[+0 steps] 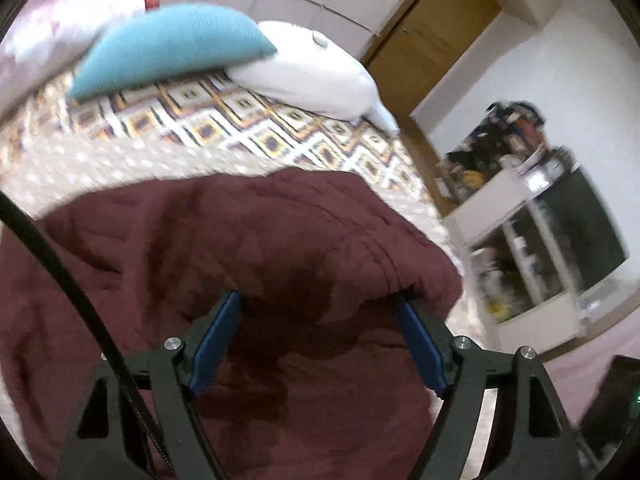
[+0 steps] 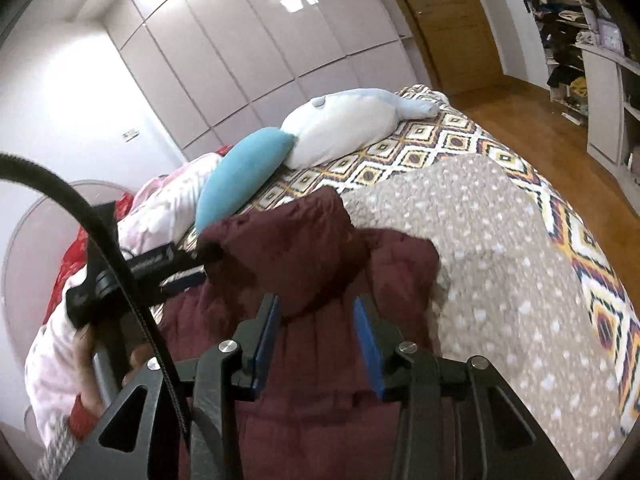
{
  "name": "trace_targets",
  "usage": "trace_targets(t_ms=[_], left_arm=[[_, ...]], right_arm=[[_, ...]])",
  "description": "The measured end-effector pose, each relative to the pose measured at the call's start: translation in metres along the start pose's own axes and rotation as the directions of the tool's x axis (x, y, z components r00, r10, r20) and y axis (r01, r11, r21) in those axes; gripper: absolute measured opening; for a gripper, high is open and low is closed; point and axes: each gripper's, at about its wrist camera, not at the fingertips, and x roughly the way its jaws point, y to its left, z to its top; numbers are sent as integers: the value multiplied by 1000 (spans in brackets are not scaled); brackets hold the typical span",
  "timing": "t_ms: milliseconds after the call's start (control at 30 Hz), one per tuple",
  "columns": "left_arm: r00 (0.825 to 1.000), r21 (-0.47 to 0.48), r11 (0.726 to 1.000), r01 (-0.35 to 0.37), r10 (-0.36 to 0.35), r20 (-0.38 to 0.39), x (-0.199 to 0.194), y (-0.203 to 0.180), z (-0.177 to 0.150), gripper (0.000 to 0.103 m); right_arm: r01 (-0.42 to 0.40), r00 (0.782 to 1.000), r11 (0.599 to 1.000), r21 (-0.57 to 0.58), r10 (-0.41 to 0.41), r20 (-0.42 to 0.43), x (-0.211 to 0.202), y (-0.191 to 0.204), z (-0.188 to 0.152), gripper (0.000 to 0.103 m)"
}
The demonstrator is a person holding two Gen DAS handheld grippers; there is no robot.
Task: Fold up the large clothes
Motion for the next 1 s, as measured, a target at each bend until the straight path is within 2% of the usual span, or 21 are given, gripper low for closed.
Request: trace_targets(t_ms=[100,200,300,367,433,500,600,633,733,833,933,967,1000], left_arm=[[997,-51,996,68,-67,26,-9,10,-9,78],[996,-72,994,78,-74,52,-21,21,-16,78],[997,-95,994,49,-43,67,-29,35,-17,78],[997,-114,993,28,-20,70,-32,45,-17,78],[998,-145,989,28,-19,67,-34,59,-19,78],[998,-157,987,27,-18,59,-31,68,-20,78],[999,-158,987,29,-22,42,-21,73,-20,78],[999,-153,988,31,-26,34,-17,72,-20,78],[999,-121,991,51,-51,6,-1,62,-19,78],[999,-73,996,43,-43,-7,15,46,-15,79],[999,-46,999,-19,17,-43,38,34,-11,78],[999,-45,998,-32,30,-45,41,34,-11,62],[997,-54,997,-59,56,-57,45,35,-12,25]], right_arm=[[-7,999,1000,19,6,39,5,4,19,42],[4,999,1000,8,-5,42,18,11,34,42],[51,999,999,15,-51,-4,57,19,50,42],[72,994,997,13,-71,-77,91,24,54,42],[59,985,998,12,-57,-163,119,28,45,38],[33,964,999,-36,-41,-264,138,38,24,32],[85,926,983,-162,-138,-351,163,51,-19,31],[100,922,981,-168,-155,-354,167,49,-26,31],[97,930,990,-105,-128,-345,169,38,-33,31],[77,938,995,-66,-95,-334,167,27,-40,31],[63,943,997,-46,-75,-324,166,19,-46,31],[58,947,997,-42,-69,-315,166,17,-48,31],[49,951,998,-41,-59,-304,165,19,-48,31]])
